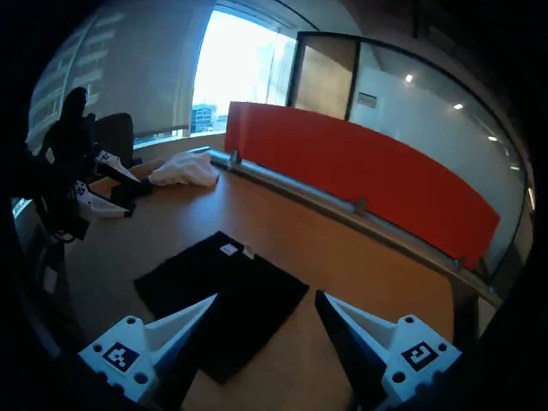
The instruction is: Fold towel
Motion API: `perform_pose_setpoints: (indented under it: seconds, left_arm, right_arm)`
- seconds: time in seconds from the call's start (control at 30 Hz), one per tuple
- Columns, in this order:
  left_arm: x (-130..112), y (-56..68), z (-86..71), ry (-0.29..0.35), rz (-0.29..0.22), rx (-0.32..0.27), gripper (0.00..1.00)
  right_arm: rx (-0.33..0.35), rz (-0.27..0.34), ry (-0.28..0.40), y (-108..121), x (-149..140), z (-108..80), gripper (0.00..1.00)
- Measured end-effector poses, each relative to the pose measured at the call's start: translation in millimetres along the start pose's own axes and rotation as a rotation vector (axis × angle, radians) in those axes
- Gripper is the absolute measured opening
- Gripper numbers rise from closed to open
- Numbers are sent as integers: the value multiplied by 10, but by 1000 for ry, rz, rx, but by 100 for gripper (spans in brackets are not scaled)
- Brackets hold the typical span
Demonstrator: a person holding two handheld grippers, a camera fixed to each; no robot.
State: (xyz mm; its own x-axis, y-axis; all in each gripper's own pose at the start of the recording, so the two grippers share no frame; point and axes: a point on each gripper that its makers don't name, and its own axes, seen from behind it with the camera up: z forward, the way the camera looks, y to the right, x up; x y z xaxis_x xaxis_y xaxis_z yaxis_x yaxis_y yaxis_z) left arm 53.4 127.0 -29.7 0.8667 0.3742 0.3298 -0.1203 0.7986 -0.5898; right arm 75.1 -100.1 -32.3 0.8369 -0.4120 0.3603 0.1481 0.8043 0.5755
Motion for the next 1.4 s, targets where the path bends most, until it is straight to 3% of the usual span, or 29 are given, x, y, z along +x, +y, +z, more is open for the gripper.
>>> perform_pose_setpoints:
  seconds: [0.8, 1.1, 1.4]
  left_arm:
    - [-1116, 452, 437, -185, 3, -99, 94]
    - [-1504, 563, 486, -271, -8, -126, 94]
    - [-1747, 680, 483, -335, -21, -160, 94]
  right_arm:
    - [89, -19, -162, -474, -1115, 507, 100]
    - [109, -6, -227, -587, -1494, 577, 100]
    - [140, -13, -296, -724, -1843, 540, 100]
